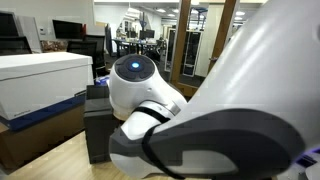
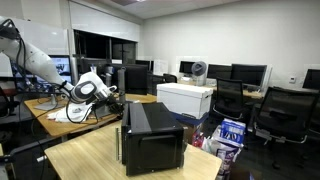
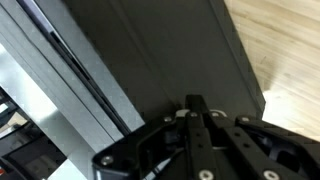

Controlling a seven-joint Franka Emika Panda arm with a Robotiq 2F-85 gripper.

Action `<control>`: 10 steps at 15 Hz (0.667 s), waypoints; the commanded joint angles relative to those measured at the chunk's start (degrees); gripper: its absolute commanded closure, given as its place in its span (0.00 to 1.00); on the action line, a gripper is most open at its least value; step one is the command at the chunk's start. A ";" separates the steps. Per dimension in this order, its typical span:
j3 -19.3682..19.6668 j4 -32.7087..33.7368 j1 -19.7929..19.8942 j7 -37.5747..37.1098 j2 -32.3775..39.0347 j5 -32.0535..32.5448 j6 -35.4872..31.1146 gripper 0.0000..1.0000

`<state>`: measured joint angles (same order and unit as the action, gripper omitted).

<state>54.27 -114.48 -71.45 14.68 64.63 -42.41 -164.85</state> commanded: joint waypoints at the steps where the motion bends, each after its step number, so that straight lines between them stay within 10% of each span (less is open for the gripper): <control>1: 1.30 1.60 3.98 -8.85 -0.18 15.53 9.04 0.98; 10: -12.36 11.15 20.35 -14.67 -13.44 51.24 40.91 0.98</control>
<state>47.65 -105.81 -58.63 -0.48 56.67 0.59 -132.56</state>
